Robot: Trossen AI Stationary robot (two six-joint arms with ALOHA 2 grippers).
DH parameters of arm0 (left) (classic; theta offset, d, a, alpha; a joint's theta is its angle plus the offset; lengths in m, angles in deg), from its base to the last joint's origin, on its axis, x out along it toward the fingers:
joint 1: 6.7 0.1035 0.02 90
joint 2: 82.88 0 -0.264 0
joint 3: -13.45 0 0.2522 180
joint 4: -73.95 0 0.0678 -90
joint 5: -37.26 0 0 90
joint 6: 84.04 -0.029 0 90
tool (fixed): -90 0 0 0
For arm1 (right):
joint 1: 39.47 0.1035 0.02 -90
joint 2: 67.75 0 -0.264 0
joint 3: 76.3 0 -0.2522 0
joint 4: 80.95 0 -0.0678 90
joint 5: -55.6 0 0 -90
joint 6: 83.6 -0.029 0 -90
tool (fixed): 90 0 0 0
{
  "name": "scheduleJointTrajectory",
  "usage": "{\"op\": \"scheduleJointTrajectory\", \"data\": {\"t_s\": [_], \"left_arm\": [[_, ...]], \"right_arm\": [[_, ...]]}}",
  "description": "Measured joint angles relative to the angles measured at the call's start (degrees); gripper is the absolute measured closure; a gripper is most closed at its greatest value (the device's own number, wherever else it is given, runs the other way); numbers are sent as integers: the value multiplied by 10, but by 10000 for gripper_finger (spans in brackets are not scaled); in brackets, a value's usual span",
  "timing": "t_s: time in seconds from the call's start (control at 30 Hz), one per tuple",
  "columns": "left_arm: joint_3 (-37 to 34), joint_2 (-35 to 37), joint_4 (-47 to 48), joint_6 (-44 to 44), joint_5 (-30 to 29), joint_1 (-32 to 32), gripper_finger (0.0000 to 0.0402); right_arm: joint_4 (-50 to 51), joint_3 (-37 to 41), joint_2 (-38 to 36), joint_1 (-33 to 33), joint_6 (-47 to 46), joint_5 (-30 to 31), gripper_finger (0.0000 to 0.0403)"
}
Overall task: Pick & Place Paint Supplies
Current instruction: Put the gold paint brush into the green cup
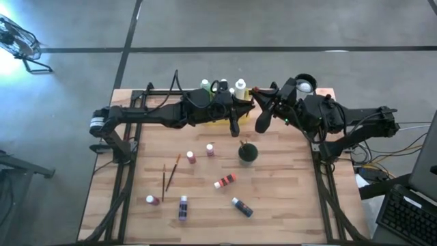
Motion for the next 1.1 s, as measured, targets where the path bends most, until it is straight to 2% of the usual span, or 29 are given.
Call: {"op": "scheduleJointTrajectory", "data": {"t_s": [0.2, 0.37, 0.47, 0.57, 0.7, 0.83, 1.1], "left_arm": [[-1, 16, 38, -1, 7, 1, 302], [1, 73, 148, -10, -16, 13, 264], [-2, 118, 213, -34, -36, 22, 250], [-3, 154, 260, -43, -53, 30, 245], [-3, 196, 305, -47, -78, 43, 244], [-3, 230, 331, -46, -85, 51, 244], [-4, 287, 354, -28, -116, 51, 243]], "right_arm": [[17, 0, -18, 1, 14, -1, 392], [117, 0, -59, 14, -52, 0, 392], [171, 0, -70, 42, -72, -2, 393], [183, 13, -69, 86, -61, -2, 393], [140, 66, -65, 146, -50, 5, 394], [69, 139, -70, 180, -61, 53, 394], [-95, 267, -72, 184, -30, 63, 394]]}}
